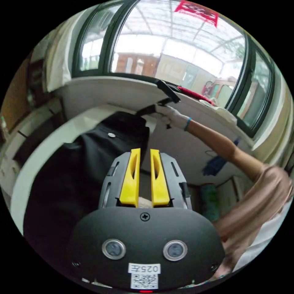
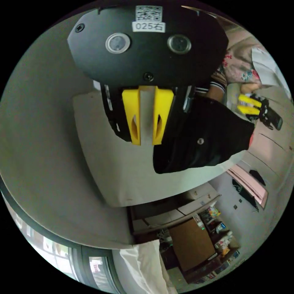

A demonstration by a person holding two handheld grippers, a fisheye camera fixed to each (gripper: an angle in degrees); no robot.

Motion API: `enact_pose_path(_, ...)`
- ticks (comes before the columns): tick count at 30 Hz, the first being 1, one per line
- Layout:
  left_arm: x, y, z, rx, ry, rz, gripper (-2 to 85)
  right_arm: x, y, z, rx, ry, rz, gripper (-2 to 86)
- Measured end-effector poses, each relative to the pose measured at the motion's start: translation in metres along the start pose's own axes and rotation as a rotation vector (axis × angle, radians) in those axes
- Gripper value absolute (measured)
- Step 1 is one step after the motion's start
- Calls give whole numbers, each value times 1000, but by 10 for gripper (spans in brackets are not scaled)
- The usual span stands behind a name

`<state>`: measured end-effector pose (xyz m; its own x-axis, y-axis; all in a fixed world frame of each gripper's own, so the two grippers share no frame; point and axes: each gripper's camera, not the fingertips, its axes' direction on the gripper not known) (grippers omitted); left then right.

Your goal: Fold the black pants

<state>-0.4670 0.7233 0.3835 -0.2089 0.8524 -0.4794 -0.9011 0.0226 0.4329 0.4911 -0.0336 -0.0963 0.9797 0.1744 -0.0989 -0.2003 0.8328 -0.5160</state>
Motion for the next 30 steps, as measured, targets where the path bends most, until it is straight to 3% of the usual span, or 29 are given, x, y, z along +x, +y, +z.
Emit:
enact_pose_path(5, -16, 66, -60, -125, -209, 17, 57, 15, 66, -42, 191, -381, 94, 141)
enact_pose_path(8, -26, 91, -59, -265, -415, 28, 60, 14, 69, -23, 135, -304, 74, 161)
enact_pose_path(11, -38, 105, -38, -434, -434, 23, 60, 12, 58, 8, 30, -243, 57, 161)
enact_pose_path(14, -50, 101, -47, -386, -379, -79, 19, 15, 57, 19, 45, -169, 127, 125)
enact_pose_path(20, -49, 94, -57, -365, -384, -82, -12, 2, 51, 7, 53, -70, 82, 99)
enact_pose_path(25, -46, 83, -88, -253, -440, -83, -10, 0, 40, -27, 82, -173, 89, 72)
enact_pose_path(30, -59, 81, -140, -146, -267, -116, -11, -3, 53, -38, 77, -133, 66, 58)
